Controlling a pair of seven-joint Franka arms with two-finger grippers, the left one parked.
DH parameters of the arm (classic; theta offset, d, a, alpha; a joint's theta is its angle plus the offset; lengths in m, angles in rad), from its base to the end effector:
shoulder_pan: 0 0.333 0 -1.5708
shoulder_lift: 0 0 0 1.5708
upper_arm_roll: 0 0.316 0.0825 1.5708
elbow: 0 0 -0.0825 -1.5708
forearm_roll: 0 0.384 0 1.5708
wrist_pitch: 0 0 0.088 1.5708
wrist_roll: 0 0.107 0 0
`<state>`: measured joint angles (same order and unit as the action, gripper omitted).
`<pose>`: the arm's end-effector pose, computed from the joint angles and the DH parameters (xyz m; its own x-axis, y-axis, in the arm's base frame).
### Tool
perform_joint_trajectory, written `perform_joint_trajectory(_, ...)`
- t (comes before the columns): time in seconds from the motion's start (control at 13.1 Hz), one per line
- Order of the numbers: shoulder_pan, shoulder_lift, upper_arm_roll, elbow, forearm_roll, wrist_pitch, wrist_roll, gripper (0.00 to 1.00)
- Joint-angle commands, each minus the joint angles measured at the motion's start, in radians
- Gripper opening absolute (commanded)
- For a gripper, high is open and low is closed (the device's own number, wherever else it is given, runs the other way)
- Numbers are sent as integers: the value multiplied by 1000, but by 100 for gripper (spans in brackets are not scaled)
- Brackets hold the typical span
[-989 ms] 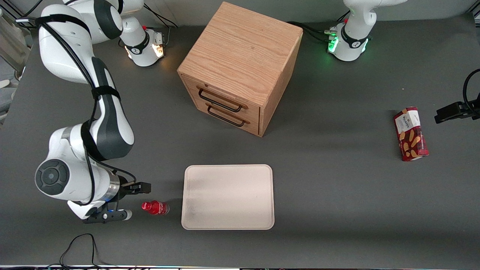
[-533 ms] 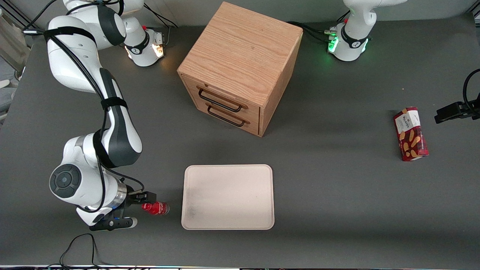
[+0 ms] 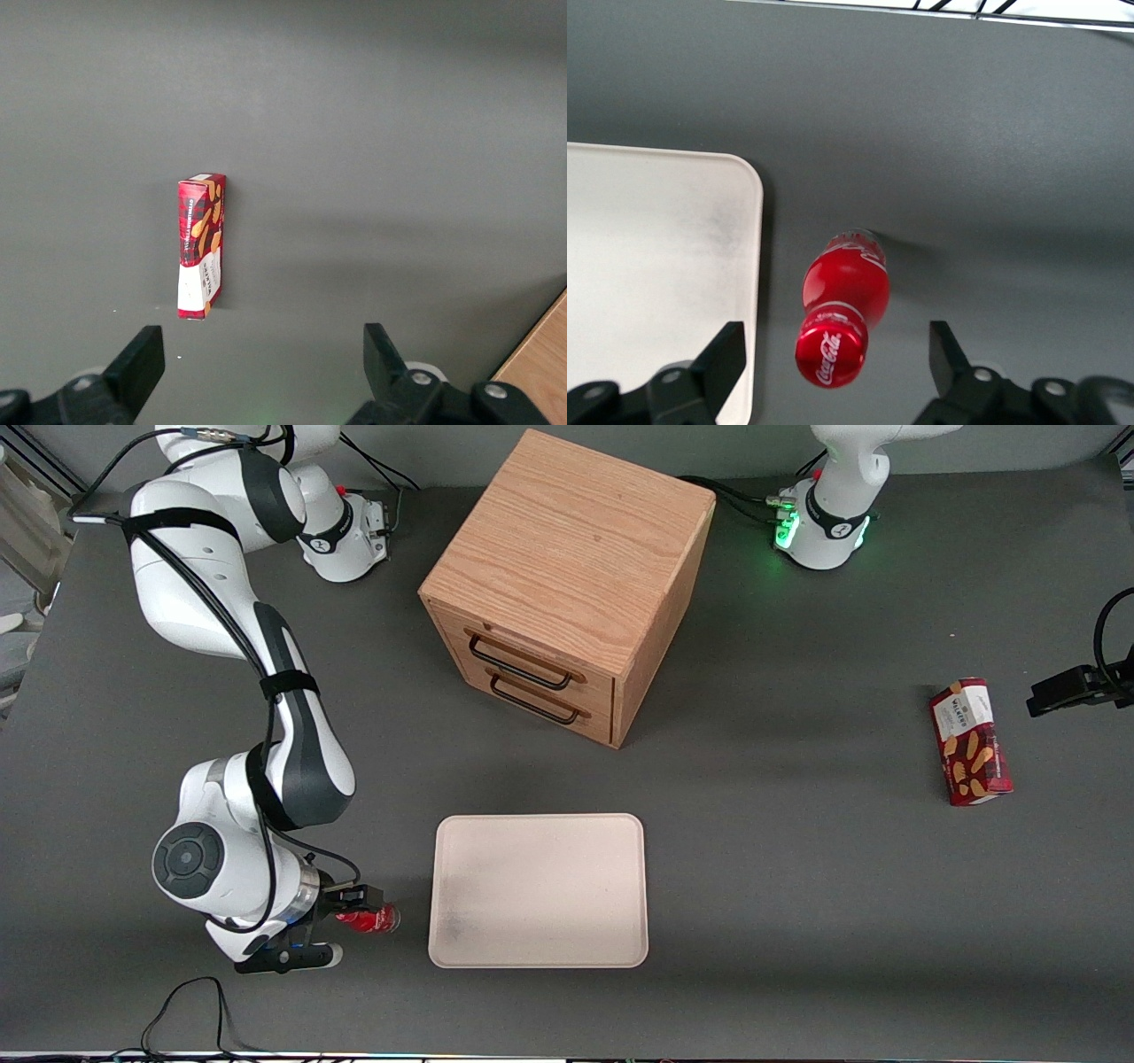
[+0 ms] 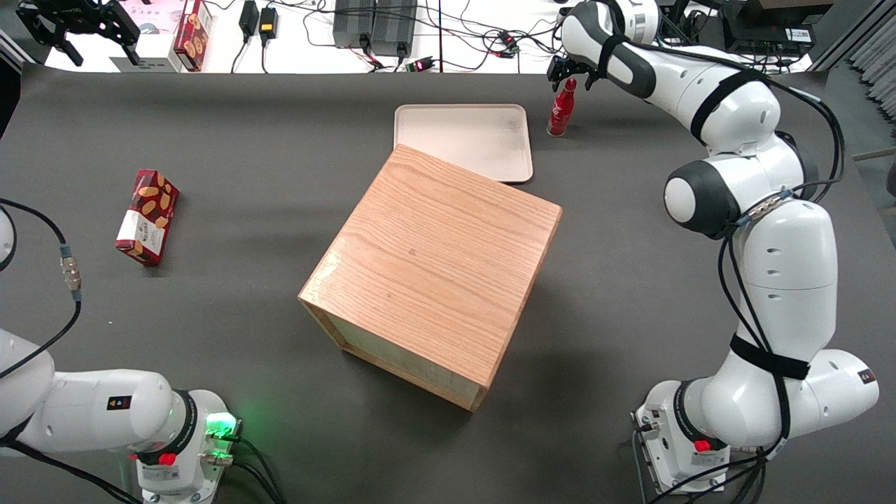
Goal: Place coke bottle on tray
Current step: 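Lower the right gripper around the bottle and close it, then lift the held bottle up and away from the tray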
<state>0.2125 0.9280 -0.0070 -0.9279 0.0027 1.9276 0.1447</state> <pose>0.7724 0.1634 0.3271 0.9955 0.0625 0.0713 0.0632 -0.9980 -0.0074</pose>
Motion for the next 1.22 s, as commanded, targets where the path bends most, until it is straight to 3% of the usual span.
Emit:
perform_joint_trajectory(0.0,7,23,-5,40,-13,8,36,80)
perform_joint_trajectory(0.08,7,23,-5,40,-12,10,48,72)
perform_joint_trajectory(0.3,7,23,-5,40,-13,8,87,29)
perform_joint_trajectory(0.38,7,23,-5,40,-12,7,96,9)
perform_joint_trajectory(0.46,7,23,-5,40,-12,5,142,0)
perform_joint_trajectory(0.99,8,20,-2,40,-12,-5,167,0)
perform_joint_trajectory(1.14,8,6,-2,40,-12,-74,170,0)
